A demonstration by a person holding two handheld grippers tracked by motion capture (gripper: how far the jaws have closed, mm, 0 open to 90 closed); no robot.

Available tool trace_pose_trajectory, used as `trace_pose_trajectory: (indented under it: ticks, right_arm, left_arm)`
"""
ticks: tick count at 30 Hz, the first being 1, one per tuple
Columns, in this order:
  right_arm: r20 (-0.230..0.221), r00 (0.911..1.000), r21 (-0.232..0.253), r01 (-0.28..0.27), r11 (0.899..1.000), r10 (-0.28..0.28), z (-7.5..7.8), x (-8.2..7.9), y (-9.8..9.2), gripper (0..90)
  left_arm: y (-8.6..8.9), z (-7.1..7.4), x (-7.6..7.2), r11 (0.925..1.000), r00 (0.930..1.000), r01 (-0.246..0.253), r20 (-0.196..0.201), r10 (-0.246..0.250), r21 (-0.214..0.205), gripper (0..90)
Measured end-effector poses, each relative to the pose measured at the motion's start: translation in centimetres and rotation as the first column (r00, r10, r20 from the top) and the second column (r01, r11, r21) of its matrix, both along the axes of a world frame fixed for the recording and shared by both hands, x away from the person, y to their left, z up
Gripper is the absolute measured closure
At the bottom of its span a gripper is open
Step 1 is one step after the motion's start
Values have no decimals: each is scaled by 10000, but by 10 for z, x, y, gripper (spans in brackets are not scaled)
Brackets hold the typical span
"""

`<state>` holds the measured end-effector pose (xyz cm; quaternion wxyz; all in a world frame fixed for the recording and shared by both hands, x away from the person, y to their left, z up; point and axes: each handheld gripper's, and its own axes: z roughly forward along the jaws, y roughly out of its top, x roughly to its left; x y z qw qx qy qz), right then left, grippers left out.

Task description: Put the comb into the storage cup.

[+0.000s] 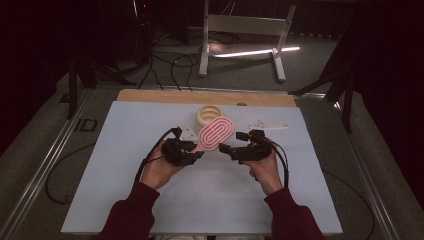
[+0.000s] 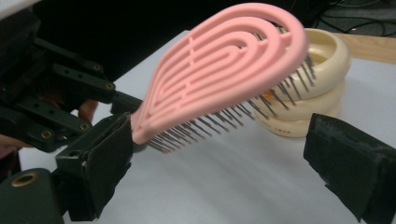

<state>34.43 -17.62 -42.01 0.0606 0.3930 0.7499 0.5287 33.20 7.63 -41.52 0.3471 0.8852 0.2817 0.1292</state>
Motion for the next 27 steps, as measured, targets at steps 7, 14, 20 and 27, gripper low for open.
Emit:
trace_pose_trajectory:
  ticks: [7,14,20,27]
  right_arm:
    - [-326,9995,167,-14,9999,19,0,3,2,132]
    - [-648,9979,730,138,9972,-90,0,5,1,175]
    - [-869,9959,1138,348,9929,-250,0,7,1,333]
    - [-1410,9899,1787,385,9831,-131,-1,10,-1,423]
  left_arm:
    - [-5,0,-2,9999,9999,109,33,-109,-108,699]
    - [-9,0,-4,9994,9998,214,53,-213,-286,699]
    - [-13,0,-5,9986,9996,276,74,-273,-447,699]
    - [-16,0,-6,9983,9995,269,151,-261,-508,699]
